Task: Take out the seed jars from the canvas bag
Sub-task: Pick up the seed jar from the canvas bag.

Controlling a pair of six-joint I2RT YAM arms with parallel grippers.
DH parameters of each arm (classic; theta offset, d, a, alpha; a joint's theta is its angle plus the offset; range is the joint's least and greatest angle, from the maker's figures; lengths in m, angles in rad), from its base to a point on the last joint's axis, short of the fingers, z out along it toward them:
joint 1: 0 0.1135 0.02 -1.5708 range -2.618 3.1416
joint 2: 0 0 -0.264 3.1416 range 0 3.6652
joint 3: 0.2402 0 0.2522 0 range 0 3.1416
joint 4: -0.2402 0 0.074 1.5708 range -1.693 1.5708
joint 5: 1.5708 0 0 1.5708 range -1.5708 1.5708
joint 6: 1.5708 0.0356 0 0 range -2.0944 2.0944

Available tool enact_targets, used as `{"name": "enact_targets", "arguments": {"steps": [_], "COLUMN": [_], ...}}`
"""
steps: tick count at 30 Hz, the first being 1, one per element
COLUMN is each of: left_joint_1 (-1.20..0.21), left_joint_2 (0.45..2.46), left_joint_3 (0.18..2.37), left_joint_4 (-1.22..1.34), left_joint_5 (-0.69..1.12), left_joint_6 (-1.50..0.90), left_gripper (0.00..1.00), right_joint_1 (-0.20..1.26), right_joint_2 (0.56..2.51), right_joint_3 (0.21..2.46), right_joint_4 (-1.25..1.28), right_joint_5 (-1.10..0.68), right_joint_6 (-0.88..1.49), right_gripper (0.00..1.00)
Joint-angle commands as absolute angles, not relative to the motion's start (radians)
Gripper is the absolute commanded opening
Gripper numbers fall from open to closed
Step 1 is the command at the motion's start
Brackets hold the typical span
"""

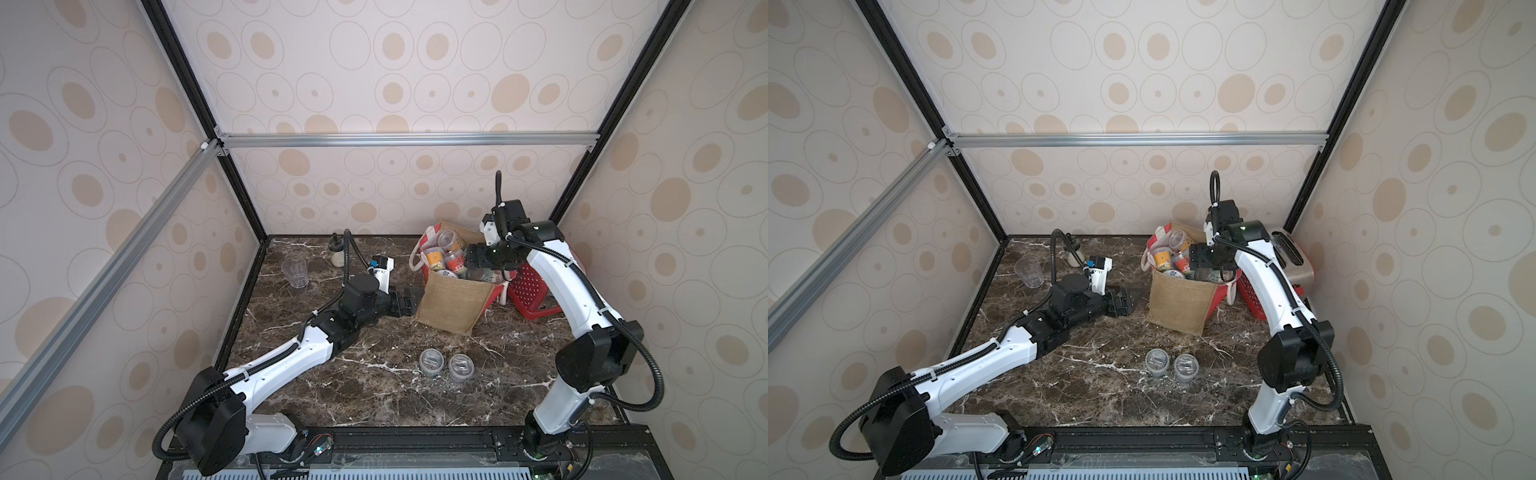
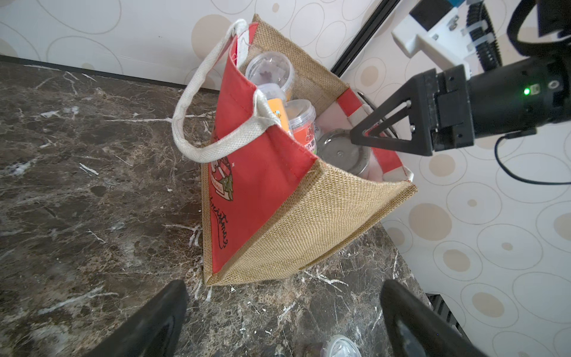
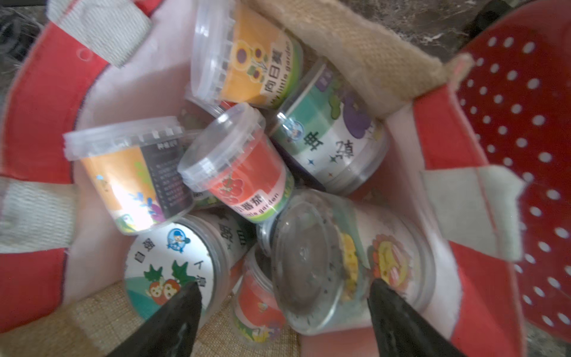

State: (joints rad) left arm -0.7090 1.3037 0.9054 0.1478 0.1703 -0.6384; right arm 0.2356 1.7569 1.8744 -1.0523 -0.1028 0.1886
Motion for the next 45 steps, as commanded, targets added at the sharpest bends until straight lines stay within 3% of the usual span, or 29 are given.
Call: {"name": "enact_targets", "arguments": {"steps": [1, 16, 25, 36, 45], "left_joint_1": [-0.721, -0.721, -0.722, -0.722, -0.721], "left_joint_2": [1.313, 1.348, 1.366, 1.369, 1.352], "left_joint_3": [0.939, 0.966, 0.993, 1.0, 0.991], "left_joint_4": [0.172, 0.163, 0.147, 0.141, 0.131], "left_joint_5": [0.168, 0.161, 0.158, 0.155, 0.144], "left_joint_6": [-0.627, -0.62, -0.611, -0.611, -0.605], "left_gripper": [0.98, 0.98, 0.98, 0.98, 0.98], "right_joint_1": [0.236, 0.275, 0.325, 0.328, 0.327], "right_joint_2": [1.783, 2.009, 2.126, 2.193, 2.142], "right_joint_3": [1.942, 2.144, 2.222, 2.284, 2.266], "right_joint_4": [-1.058, -1.18, -1.223, -1.182, -1.145], "right_joint_5": [-0.2, -0.17, -0.045, -0.012, -0.043], "right_joint_6": [0.16, 0.004, -0.02, 0.007, 0.024], "right_gripper": [0.86, 0.8, 0.81, 0.82, 0.66]}}
